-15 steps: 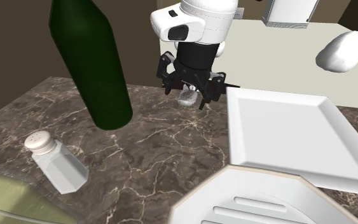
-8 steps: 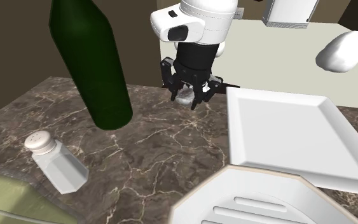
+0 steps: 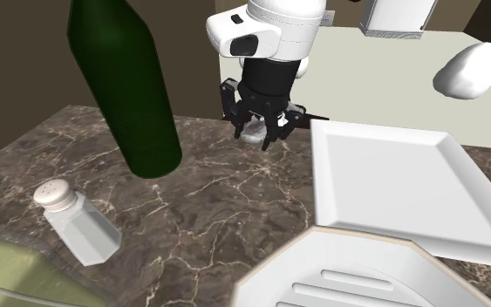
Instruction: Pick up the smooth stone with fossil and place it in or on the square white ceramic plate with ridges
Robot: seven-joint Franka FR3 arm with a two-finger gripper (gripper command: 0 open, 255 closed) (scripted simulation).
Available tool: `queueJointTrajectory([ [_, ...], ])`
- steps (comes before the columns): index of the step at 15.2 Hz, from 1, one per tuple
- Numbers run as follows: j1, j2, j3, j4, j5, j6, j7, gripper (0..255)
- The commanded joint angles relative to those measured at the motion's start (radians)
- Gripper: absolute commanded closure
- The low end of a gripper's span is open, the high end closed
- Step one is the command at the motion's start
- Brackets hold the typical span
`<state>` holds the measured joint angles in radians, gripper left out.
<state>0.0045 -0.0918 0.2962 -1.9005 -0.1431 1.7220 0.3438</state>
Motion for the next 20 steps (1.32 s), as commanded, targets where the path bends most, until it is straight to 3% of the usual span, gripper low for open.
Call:
queueJointTrajectory([
  [1,0.0,-0.001,0.0,0.013,0.0,-0.013,-0.002,255],
  [18,0.001,0.026,0.004,0.262,-0.006,-0.235,-0.027,255],
  [20,0.025,0.062,0.033,0.306,-0.011,-0.253,0.024,255],
])
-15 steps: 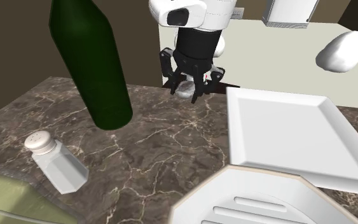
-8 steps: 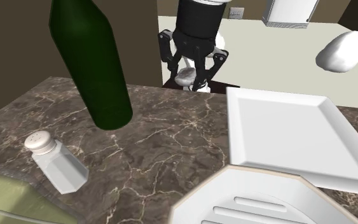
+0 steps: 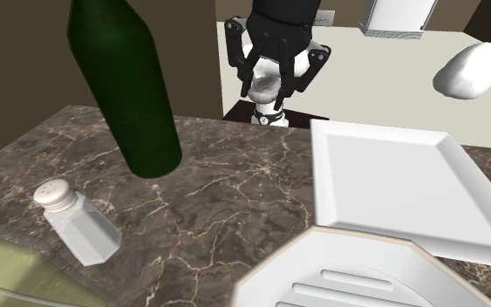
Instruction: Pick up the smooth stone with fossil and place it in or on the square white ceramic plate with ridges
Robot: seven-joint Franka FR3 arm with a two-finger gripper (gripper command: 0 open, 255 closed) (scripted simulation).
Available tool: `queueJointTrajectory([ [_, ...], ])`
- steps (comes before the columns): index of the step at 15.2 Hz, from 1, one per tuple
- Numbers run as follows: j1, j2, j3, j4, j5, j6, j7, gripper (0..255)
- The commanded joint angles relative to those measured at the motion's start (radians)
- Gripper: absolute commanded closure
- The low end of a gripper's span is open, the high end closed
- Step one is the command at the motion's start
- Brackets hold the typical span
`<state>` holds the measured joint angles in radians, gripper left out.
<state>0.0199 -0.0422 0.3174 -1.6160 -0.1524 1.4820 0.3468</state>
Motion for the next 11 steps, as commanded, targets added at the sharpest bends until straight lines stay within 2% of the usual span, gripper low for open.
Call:
queueJointTrajectory([
  [1,0.023,0.032,0.026,0.045,-0.005,-0.023,0.047,255],
  [6,0.097,0.151,0.09,0.193,-0.037,-0.081,0.175,255],
  [11,0.203,0.311,0.14,0.401,-0.097,-0.164,0.299,255],
])
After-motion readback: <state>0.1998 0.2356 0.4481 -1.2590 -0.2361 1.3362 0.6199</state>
